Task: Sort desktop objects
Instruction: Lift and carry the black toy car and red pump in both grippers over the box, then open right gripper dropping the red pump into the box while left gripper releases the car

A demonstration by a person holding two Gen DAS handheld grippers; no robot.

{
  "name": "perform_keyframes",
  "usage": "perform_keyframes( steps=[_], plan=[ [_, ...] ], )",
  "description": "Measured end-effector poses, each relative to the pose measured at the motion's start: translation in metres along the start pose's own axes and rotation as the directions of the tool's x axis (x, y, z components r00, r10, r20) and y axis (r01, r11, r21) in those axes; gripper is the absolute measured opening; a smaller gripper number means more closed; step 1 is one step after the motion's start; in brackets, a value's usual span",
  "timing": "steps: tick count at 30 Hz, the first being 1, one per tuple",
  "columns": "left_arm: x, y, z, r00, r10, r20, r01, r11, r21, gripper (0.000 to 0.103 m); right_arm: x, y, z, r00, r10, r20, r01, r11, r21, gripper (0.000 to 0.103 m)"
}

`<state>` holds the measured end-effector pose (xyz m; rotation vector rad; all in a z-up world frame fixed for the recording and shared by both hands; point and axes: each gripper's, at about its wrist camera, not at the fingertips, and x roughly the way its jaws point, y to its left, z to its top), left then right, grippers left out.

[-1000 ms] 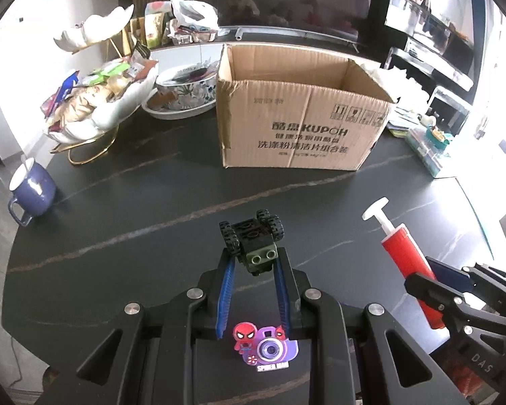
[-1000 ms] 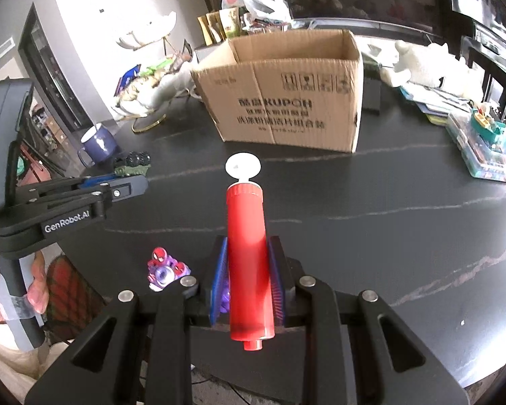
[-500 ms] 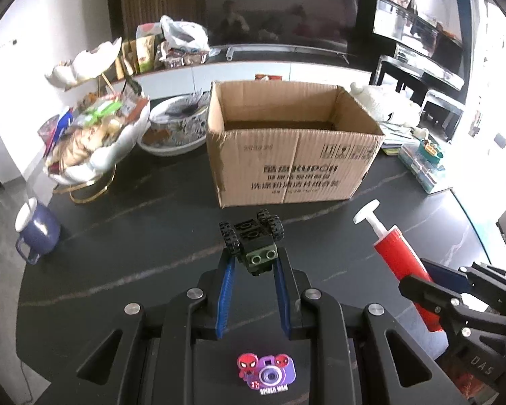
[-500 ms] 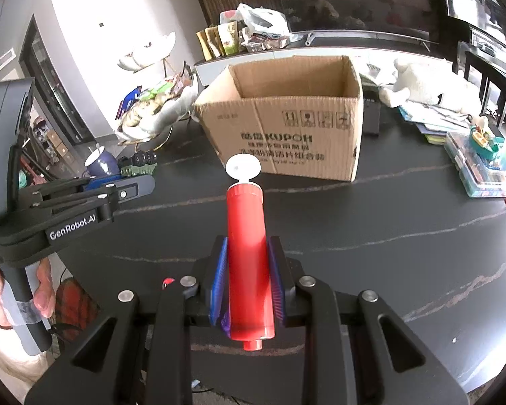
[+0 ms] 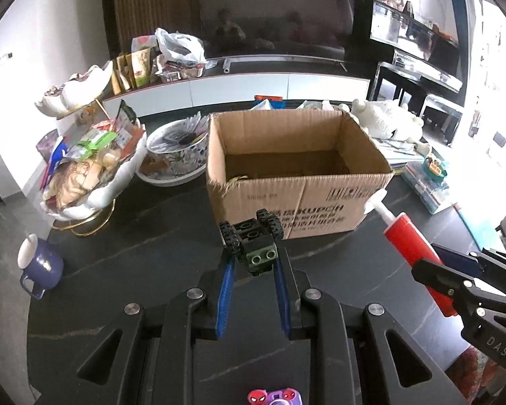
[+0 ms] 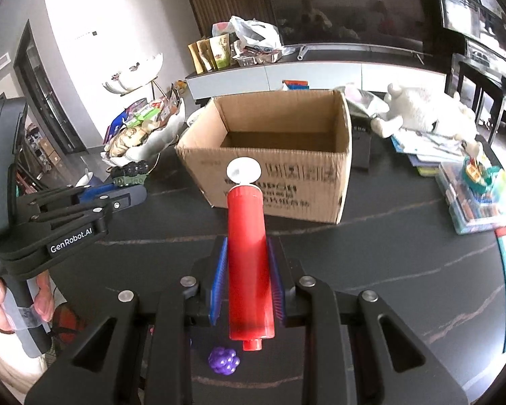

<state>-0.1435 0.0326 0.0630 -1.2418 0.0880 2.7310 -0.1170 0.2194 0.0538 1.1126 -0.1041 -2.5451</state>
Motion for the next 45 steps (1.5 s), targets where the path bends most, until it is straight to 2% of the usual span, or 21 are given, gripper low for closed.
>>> perform_keyframes(
  steps=[17,23,30,36,40,42,44,45],
  plan=[
    [0.013,0.003,0.043,1.000,-0.010,0.025,0.010,1.000,-0.001,0.021,0.002,-0.004,0.046,0.997,-0.010,0.079,0.011,1.000,-0.013,0.021],
    [0.019,0.000,0.065,0.999,-0.036,0.028,0.036,0.999,0.007,0.021,0.003,-0.006,0.070,0.994,-0.026,0.107,0.027,1.000,-0.010,0.021],
    [0.049,-0.001,0.091,0.998,-0.069,0.009,0.069,0.998,0.010,0.021,0.033,-0.015,0.101,0.995,-0.053,0.080,0.053,0.999,0.004,0.021],
    [0.084,0.000,0.100,0.996,-0.074,-0.047,0.074,0.997,0.003,0.021,0.061,-0.024,0.111,0.996,-0.075,0.051,0.074,0.997,0.022,0.021],
    [0.100,0.001,0.101,0.996,-0.048,-0.075,0.048,0.999,0.001,0.022,0.074,-0.032,0.113,0.997,-0.068,0.025,0.066,0.996,0.051,0.021],
    [0.106,0.001,0.102,0.995,-0.042,-0.088,0.042,0.999,-0.006,0.033,0.079,-0.034,0.114,0.996,-0.085,0.016,0.084,0.995,0.052,0.022],
    [0.105,0.004,0.103,0.996,-0.044,-0.076,0.042,0.999,-0.025,0.055,0.081,-0.032,0.114,0.989,-0.148,0.023,0.147,0.989,0.025,0.023],
    [0.105,0.005,0.104,0.997,-0.044,-0.068,0.042,0.999,-0.034,0.057,0.081,-0.032,0.115,0.987,-0.157,0.026,0.157,0.987,0.021,0.027]
  ],
)
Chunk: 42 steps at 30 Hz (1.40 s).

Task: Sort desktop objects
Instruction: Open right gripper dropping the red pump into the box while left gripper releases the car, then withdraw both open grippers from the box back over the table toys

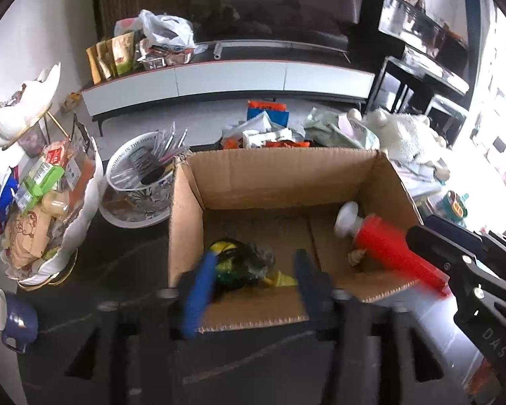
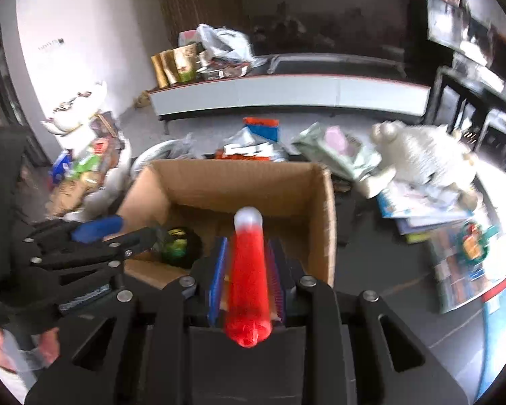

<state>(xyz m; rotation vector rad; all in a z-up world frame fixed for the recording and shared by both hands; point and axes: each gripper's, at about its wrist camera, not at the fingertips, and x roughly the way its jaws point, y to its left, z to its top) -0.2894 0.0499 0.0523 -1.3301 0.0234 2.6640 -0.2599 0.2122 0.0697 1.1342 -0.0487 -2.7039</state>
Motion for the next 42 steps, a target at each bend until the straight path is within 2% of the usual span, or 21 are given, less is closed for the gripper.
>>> perform_keyframes(
  steps=[1,3,4,8,15,16,17,18,20,23,27,31,38,42],
  plan=[
    [-0.001,0.001,0.001,1.000,0.004,0.008,-0.004,1.000,-0.005,0.060,-0.001,-0.001,0.001,1.000,-0.001,0.006,0.001,1.000,0.005,0.032],
    [-0.005,0.000,0.002,0.999,0.029,0.021,-0.029,1.000,-0.002,0.063,-0.004,-0.004,0.002,1.000,0.005,0.025,-0.005,1.000,0.021,0.060],
    [-0.007,0.000,0.003,0.999,0.041,0.026,-0.041,0.999,0.003,0.065,-0.006,-0.004,0.003,1.000,0.007,0.029,-0.007,1.000,0.022,0.064],
    [-0.012,-0.001,0.003,0.999,0.024,0.026,-0.024,1.000,0.006,0.067,-0.015,-0.004,0.004,0.999,0.001,0.054,-0.002,1.000,0.017,0.064],
    [-0.019,-0.002,-0.003,0.999,0.036,0.012,-0.036,0.999,0.013,0.067,-0.032,-0.006,-0.001,0.996,0.019,0.086,-0.023,0.999,0.042,0.065],
    [-0.020,-0.003,-0.005,0.999,0.041,0.012,-0.041,0.999,0.022,0.070,-0.033,-0.007,-0.001,0.996,0.023,0.088,-0.027,0.999,0.045,0.067],
    [-0.021,-0.004,-0.006,0.999,0.038,0.014,-0.038,0.999,0.026,0.078,-0.036,-0.006,-0.003,0.996,0.025,0.090,-0.029,0.999,0.046,0.073],
    [-0.023,-0.004,-0.008,0.999,0.029,0.017,-0.029,0.999,0.027,0.081,-0.037,-0.006,-0.004,0.996,0.025,0.089,-0.029,0.999,0.044,0.082],
    [-0.026,-0.004,-0.011,1.000,0.014,0.025,-0.015,0.999,0.028,0.094,-0.041,-0.004,-0.007,0.996,0.018,0.089,-0.021,0.999,0.034,0.088],
    [-0.031,-0.005,-0.015,0.999,0.006,0.031,-0.008,0.999,0.041,0.101,-0.045,-0.002,-0.013,0.995,0.007,0.100,-0.009,1.000,0.018,0.096],
    [-0.030,-0.001,-0.020,1.000,-0.023,-0.008,0.023,0.999,0.040,0.102,-0.051,-0.003,-0.018,0.995,0.016,0.098,-0.017,1.000,0.010,0.101],
    [-0.028,0.002,-0.028,1.000,-0.005,-0.012,0.006,0.999,0.042,0.102,-0.062,0.000,-0.025,0.993,0.011,0.120,-0.011,1.000,-0.007,0.102],
    [-0.040,0.003,-0.045,1.000,-0.010,0.026,0.008,0.998,0.065,0.102,-0.086,0.006,-0.039,0.984,0.053,0.173,-0.047,0.998,-0.040,0.102],
    [-0.048,0.010,-0.054,0.999,-0.013,0.040,0.011,0.999,0.048,0.102,-0.095,0.012,-0.051,0.981,0.045,0.187,-0.031,0.997,-0.076,0.102]
  ],
)
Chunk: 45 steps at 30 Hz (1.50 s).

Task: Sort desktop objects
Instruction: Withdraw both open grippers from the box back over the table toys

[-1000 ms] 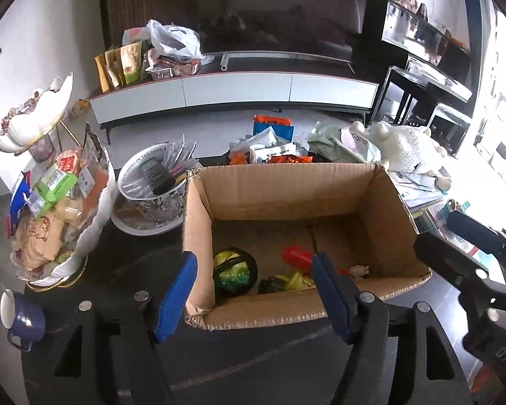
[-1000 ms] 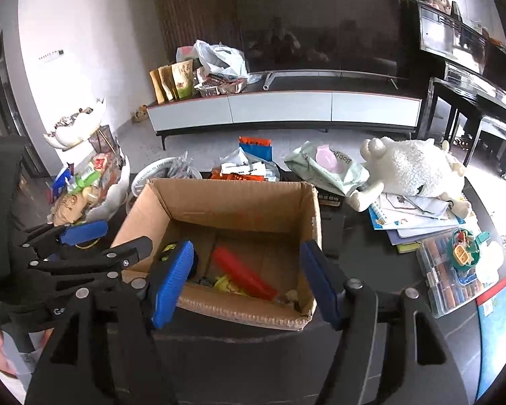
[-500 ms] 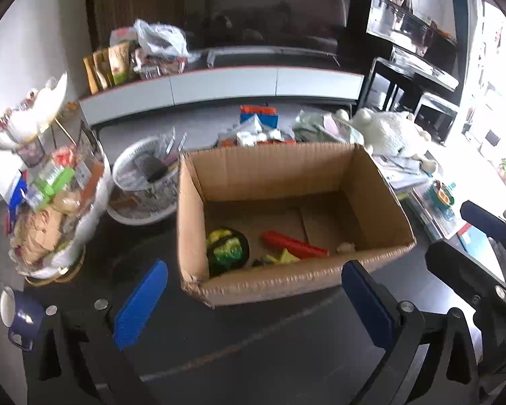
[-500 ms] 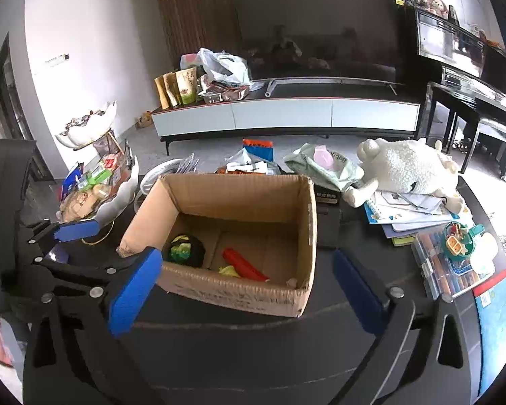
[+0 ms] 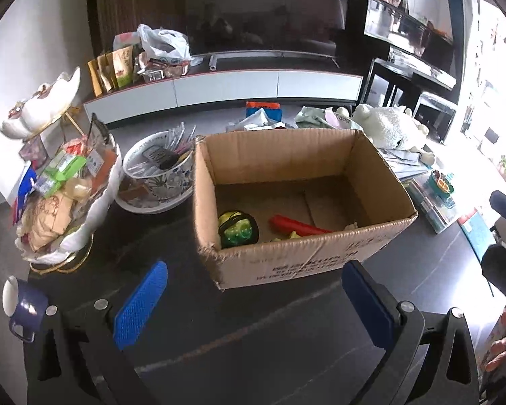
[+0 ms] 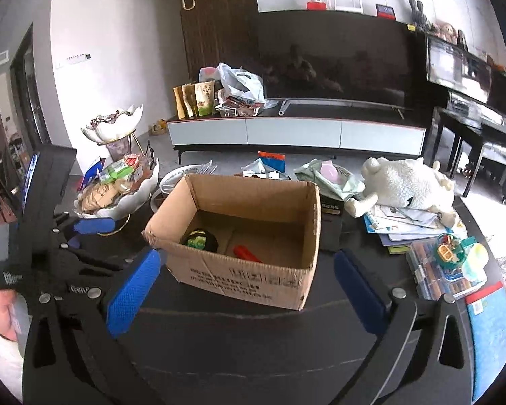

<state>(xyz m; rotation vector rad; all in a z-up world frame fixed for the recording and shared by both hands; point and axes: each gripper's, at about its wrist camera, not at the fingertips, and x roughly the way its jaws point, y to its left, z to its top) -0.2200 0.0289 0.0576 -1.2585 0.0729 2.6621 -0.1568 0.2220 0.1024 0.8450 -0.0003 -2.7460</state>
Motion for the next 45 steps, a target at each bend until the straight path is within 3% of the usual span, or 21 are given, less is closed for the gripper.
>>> perform_keyframes(
  steps=[7,15,22,33,45],
  plan=[
    [-0.008,0.006,-0.013,1.000,-0.018,0.007,0.018,1.000,-0.018,0.102,-0.007,0.004,-0.011,1.000,0.014,-0.007,-0.014,1.000,-0.010,0.102],
    [-0.024,0.008,-0.028,0.997,-0.022,0.069,0.025,0.999,-0.037,0.102,-0.012,0.004,-0.020,1.000,0.014,-0.015,-0.014,1.000,-0.005,0.102],
    [-0.027,0.009,-0.053,0.999,-0.025,0.033,0.026,0.999,-0.026,0.102,-0.018,0.004,-0.041,0.998,0.050,-0.041,-0.049,0.998,0.031,0.102],
    [-0.060,0.005,-0.077,0.996,-0.044,0.081,0.047,0.998,-0.035,0.102,-0.034,0.010,-0.071,0.995,0.057,-0.082,-0.055,0.998,0.029,0.102],
    [-0.085,-0.003,-0.097,0.995,0.026,0.100,-0.021,0.998,-0.052,0.102,-0.049,0.024,-0.088,0.994,0.052,-0.101,-0.051,0.999,0.017,0.102]
  ],
)
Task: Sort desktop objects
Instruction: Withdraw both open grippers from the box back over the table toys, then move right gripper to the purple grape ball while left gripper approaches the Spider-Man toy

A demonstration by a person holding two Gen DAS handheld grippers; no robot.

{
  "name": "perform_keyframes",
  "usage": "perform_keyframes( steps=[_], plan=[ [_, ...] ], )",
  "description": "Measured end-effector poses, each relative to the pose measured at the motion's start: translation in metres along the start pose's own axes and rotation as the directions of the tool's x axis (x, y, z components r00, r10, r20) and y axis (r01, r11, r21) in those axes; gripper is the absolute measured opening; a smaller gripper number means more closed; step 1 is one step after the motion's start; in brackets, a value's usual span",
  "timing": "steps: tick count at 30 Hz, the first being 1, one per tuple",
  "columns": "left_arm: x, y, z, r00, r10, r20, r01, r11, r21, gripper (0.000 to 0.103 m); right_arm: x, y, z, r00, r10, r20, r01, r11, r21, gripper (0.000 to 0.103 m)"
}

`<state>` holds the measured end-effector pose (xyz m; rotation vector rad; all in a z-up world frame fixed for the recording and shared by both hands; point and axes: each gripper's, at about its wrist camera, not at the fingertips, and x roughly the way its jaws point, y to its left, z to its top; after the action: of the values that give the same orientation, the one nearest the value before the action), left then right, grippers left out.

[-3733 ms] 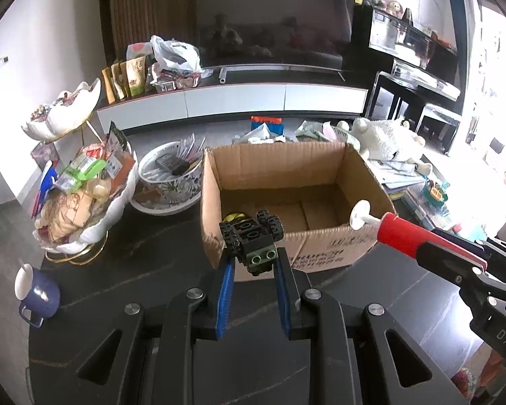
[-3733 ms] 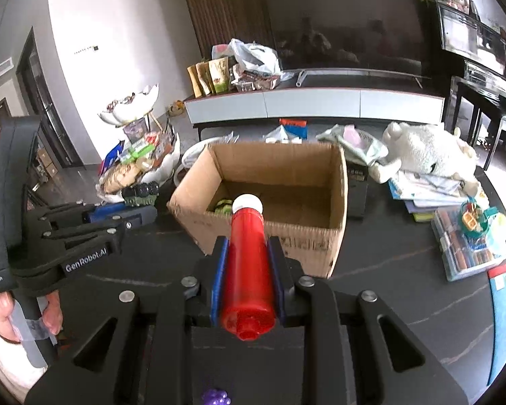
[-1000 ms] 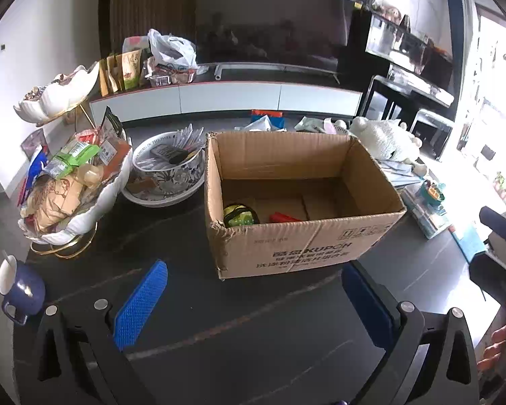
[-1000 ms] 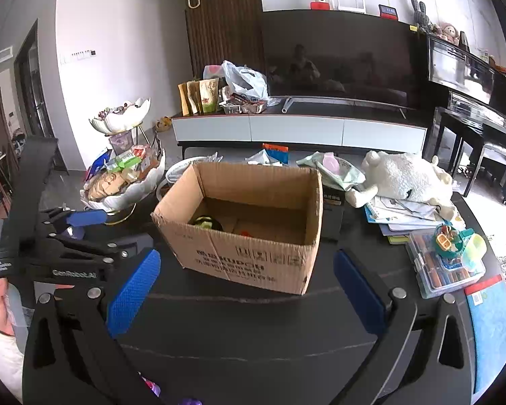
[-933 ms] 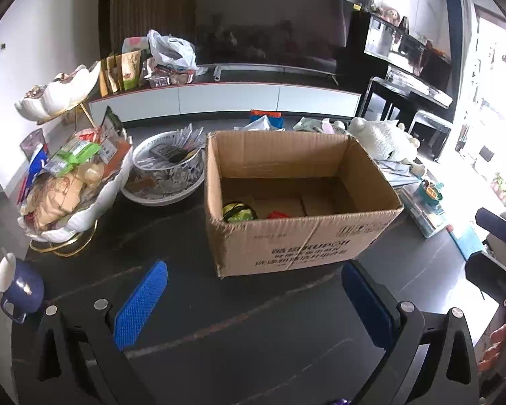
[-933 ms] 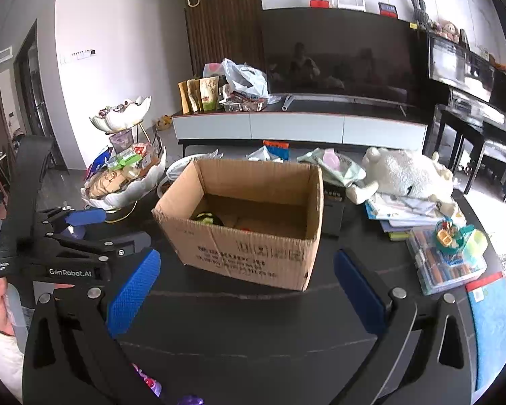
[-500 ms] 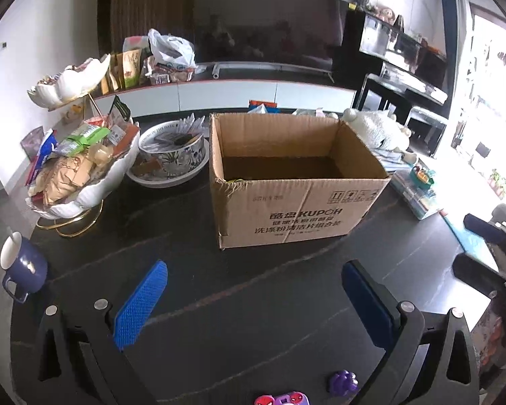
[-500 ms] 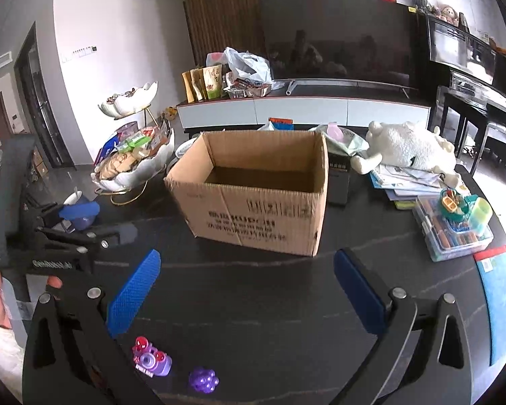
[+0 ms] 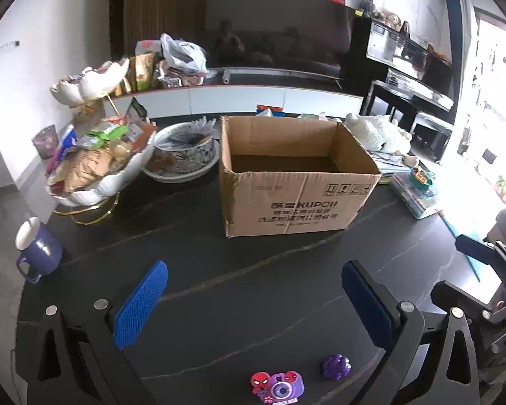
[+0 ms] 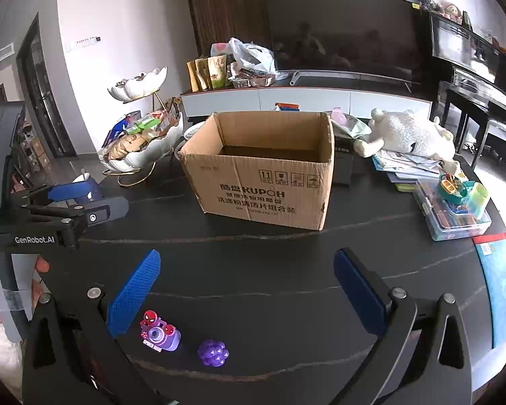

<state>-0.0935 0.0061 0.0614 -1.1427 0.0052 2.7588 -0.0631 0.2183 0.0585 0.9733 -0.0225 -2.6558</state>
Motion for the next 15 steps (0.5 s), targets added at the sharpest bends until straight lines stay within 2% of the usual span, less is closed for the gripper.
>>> perform_keyframes(
  steps=[7,15],
  plan=[
    [-0.008,-0.007,-0.014,0.999,-0.029,-0.030,0.029,1.000,0.000,0.102,-0.001,0.009,-0.015,0.999,-0.027,-0.036,0.026,1.000,-0.016,0.102],
    [0.003,-0.014,-0.044,0.993,-0.045,-0.107,0.047,0.999,0.024,0.102,0.006,0.016,-0.047,0.995,-0.046,-0.089,0.045,0.999,-0.019,0.101]
  ],
)
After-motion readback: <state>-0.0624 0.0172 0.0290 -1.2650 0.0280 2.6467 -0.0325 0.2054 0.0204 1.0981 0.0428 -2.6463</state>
